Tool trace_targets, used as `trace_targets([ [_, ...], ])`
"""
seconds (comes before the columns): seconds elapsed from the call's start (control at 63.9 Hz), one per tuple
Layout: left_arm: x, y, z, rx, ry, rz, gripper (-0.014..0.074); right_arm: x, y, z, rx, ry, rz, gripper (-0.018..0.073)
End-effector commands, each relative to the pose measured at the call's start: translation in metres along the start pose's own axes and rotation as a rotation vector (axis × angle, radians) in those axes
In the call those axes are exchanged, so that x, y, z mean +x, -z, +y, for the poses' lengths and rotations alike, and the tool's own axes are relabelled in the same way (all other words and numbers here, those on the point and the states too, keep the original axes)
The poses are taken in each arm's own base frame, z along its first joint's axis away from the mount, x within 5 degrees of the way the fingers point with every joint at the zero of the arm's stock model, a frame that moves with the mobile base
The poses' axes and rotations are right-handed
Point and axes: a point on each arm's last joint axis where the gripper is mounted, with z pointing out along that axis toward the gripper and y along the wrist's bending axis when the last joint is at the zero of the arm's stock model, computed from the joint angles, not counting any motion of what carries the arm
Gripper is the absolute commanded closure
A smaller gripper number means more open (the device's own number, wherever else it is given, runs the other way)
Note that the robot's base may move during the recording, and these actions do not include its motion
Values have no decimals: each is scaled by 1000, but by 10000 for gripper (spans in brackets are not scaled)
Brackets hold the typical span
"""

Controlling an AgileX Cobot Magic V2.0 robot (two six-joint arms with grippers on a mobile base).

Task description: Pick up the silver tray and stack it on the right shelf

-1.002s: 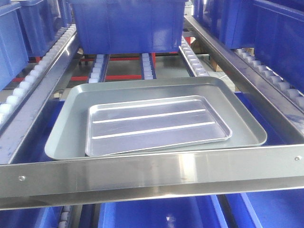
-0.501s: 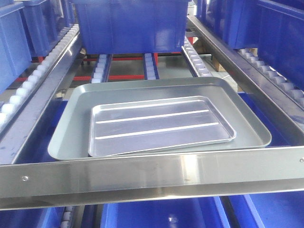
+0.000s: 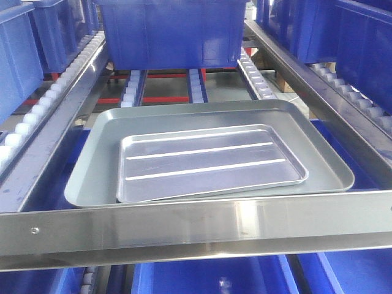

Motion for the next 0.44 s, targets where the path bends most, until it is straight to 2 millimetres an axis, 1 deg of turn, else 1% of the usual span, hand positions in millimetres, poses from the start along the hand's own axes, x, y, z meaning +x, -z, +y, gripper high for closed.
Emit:
trace_targets([
  [0.0,0,1,1,-8,-5,-73,697,-10,2,0,-2,15,-116,492],
  [0.423,0,1,1,-8,-5,-73,697,-10,2,0,-2,15,-116,492],
])
